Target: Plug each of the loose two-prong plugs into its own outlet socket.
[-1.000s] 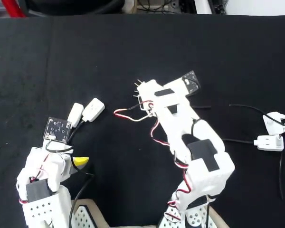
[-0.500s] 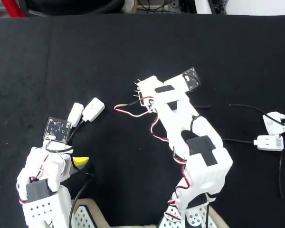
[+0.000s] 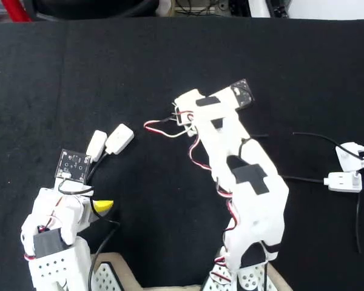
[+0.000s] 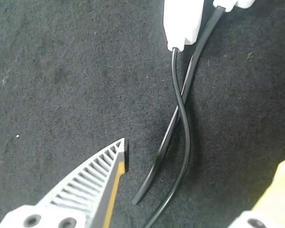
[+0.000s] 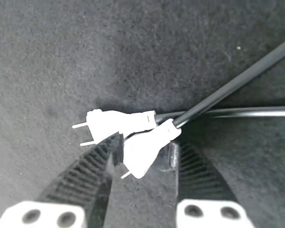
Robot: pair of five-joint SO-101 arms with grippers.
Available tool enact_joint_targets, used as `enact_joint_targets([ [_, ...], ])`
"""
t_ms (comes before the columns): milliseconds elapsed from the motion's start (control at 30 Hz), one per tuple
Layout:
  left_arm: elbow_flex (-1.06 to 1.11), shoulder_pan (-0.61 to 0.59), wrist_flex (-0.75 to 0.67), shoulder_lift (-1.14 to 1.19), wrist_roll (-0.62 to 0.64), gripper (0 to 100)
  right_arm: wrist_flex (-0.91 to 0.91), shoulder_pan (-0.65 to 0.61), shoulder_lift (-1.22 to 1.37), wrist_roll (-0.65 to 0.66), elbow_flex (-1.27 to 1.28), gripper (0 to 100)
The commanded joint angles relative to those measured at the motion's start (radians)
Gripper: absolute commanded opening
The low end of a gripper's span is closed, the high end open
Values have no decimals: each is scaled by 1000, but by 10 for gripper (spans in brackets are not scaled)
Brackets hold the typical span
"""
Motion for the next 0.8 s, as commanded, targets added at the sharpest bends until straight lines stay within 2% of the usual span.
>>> enact_joint_targets([
  [0, -10, 5, -17, -5, -6, 456, 26, 40, 24, -32, -68, 123],
  [133, -8, 5, -18, -5, -6, 456, 100, 38, 24, -8, -68, 22],
  [500, -8, 5, -18, -5, -6, 456, 425, 44, -99, 255, -148, 11],
  [600, -8, 5, -18, -5, -6, 456, 474, 40, -165, 408, -142, 11],
  [767, -8, 5, -18, -5, -6, 456, 575, 26, -245, 778, -142, 11],
])
